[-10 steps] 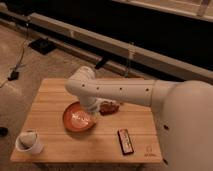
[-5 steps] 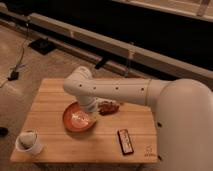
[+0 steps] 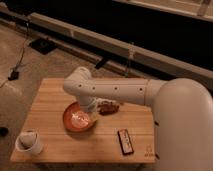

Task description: Place the pepper in the ceramic bowl

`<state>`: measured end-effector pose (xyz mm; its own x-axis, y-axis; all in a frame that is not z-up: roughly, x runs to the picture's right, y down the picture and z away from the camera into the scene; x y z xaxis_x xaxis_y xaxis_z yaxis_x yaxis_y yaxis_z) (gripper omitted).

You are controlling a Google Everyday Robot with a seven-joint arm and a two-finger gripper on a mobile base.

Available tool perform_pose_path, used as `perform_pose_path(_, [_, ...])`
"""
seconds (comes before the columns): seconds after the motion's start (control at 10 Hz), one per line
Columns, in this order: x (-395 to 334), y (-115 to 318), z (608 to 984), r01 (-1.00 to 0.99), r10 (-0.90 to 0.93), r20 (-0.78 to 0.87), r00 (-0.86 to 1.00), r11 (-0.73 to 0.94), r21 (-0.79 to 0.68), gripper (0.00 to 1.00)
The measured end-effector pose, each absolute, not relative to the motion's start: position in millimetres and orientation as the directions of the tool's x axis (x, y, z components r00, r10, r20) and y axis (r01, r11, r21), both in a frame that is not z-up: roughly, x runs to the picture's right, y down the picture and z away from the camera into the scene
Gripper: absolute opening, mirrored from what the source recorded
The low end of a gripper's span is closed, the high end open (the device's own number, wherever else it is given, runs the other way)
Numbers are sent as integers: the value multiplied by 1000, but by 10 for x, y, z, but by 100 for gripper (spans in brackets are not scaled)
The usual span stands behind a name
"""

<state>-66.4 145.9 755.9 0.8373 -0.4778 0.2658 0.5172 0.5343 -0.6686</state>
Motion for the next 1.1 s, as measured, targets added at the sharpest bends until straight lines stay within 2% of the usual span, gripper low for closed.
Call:
perform_pose_path(0.4, [-364,1245,7699,515,-469,263,843,564,-645,76])
perform_pose_path(0.5, [-273,1166,7760,517,-467,265,844,572,-637,80])
perform_pose_path(0.8, [166,831,8070,523,-452,280,847,612,-594,80])
perform_pose_path(1.1, [291,796,8182,529,-428,311,848,652,-543,80])
